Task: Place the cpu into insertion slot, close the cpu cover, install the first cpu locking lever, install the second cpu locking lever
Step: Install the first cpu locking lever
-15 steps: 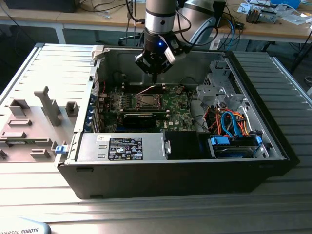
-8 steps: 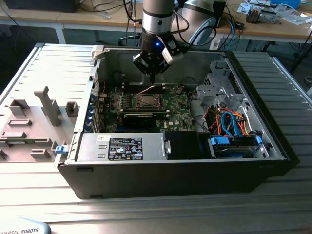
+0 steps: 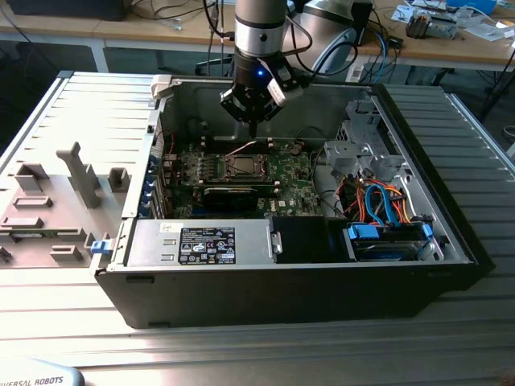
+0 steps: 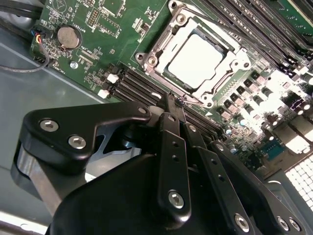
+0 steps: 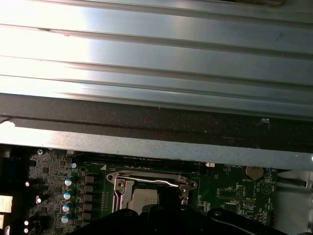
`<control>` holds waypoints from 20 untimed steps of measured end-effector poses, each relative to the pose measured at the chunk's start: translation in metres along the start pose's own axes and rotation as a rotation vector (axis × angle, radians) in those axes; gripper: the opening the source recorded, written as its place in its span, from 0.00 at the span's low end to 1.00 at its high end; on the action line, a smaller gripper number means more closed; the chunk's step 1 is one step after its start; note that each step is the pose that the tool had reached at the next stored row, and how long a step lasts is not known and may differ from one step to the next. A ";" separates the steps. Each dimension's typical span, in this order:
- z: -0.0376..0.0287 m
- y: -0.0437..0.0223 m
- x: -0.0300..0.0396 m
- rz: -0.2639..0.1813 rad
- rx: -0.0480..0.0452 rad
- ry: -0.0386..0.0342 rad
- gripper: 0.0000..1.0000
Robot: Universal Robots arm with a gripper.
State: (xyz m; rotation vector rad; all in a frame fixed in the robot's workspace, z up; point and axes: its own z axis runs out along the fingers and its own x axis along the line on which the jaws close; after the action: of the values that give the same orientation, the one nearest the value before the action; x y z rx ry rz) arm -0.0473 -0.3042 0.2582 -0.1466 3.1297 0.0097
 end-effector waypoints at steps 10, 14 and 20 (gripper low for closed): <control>0.0001 0.0005 0.0056 0.000 0.0000 -0.0009 0.11; 0.0003 0.0008 0.0082 0.000 0.0001 -0.0008 0.11; 0.0008 0.0009 0.0100 0.000 0.0001 -0.0008 0.11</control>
State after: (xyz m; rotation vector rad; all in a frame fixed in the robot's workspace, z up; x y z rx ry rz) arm -0.0573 -0.3042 0.2573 -0.1466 3.1289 0.0096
